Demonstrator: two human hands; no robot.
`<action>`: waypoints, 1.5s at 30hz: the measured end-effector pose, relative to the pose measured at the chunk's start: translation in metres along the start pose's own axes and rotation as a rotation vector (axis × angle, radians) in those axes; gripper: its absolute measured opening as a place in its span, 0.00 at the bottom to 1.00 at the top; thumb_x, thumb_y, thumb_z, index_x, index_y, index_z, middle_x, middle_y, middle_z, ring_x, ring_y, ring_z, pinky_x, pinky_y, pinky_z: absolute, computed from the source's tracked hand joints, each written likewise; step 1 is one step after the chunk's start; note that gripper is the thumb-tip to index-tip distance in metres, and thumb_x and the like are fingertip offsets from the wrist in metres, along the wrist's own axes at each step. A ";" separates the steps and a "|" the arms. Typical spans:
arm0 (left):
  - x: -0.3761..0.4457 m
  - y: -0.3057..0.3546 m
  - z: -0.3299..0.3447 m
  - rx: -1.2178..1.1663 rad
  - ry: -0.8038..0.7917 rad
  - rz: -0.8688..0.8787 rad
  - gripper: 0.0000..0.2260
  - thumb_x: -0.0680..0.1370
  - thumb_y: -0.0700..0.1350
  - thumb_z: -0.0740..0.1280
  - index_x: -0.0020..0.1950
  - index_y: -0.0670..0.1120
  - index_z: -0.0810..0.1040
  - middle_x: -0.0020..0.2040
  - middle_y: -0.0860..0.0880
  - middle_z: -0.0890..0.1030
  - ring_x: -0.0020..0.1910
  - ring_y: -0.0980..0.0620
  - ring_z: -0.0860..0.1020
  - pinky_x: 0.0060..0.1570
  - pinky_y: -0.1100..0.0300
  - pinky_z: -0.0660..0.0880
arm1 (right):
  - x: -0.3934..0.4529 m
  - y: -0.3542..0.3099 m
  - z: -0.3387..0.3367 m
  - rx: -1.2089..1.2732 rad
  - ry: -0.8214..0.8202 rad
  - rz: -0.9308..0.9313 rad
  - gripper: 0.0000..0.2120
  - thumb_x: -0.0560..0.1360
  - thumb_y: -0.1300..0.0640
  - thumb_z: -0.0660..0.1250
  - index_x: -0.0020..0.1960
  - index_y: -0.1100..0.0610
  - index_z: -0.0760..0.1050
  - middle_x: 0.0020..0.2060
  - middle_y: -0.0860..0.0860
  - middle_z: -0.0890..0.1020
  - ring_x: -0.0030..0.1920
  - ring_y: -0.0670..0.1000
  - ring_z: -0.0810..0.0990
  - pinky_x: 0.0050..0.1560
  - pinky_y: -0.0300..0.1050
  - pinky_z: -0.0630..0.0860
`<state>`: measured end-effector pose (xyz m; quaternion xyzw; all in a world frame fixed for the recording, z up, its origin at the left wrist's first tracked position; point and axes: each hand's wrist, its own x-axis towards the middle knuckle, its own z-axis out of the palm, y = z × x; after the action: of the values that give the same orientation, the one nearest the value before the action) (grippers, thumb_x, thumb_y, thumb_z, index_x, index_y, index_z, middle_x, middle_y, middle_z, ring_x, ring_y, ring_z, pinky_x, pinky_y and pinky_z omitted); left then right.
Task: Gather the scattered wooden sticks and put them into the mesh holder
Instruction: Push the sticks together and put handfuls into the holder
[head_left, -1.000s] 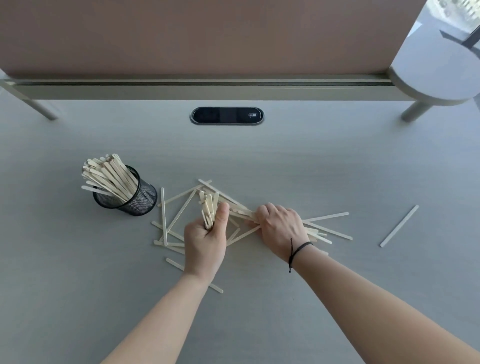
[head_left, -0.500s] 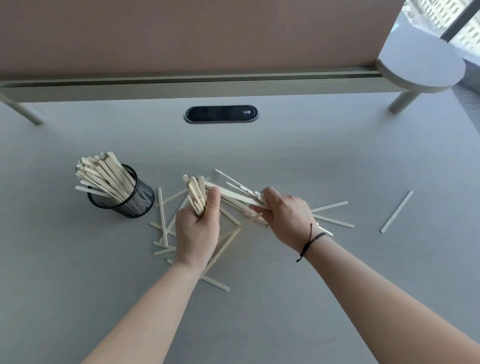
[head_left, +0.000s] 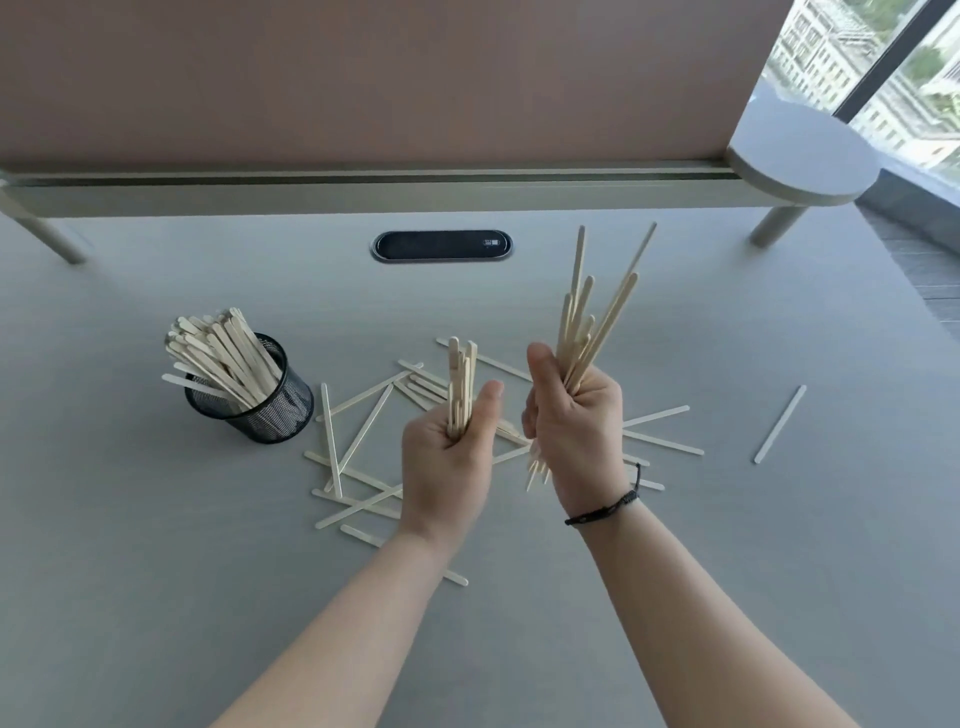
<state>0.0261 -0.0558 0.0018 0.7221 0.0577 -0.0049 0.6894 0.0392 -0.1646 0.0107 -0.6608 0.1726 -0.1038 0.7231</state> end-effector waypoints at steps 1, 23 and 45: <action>0.001 -0.003 0.003 -0.023 0.007 -0.009 0.28 0.76 0.55 0.70 0.29 0.47 0.55 0.26 0.45 0.56 0.28 0.46 0.55 0.27 0.49 0.55 | -0.003 0.002 0.001 0.033 -0.002 -0.003 0.32 0.73 0.46 0.71 0.33 0.67 0.56 0.25 0.61 0.58 0.28 0.63 0.57 0.28 0.56 0.59; -0.013 -0.034 0.005 0.048 0.036 0.003 0.31 0.73 0.59 0.68 0.29 0.33 0.63 0.26 0.32 0.66 0.27 0.36 0.64 0.27 0.45 0.62 | -0.032 0.028 0.004 -0.056 0.057 -0.144 0.23 0.72 0.59 0.75 0.29 0.65 0.64 0.20 0.43 0.67 0.24 0.45 0.62 0.26 0.37 0.61; 0.010 0.016 0.003 -0.288 0.119 -0.227 0.27 0.82 0.44 0.64 0.27 0.35 0.60 0.22 0.50 0.64 0.20 0.52 0.62 0.24 0.64 0.58 | -0.008 -0.019 0.042 0.203 -0.083 0.252 0.28 0.78 0.58 0.67 0.27 0.53 0.53 0.22 0.50 0.57 0.26 0.51 0.53 0.29 0.45 0.51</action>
<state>0.0376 -0.0585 0.0164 0.6039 0.1796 -0.0314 0.7759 0.0496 -0.1253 0.0330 -0.5614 0.2127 -0.0020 0.7997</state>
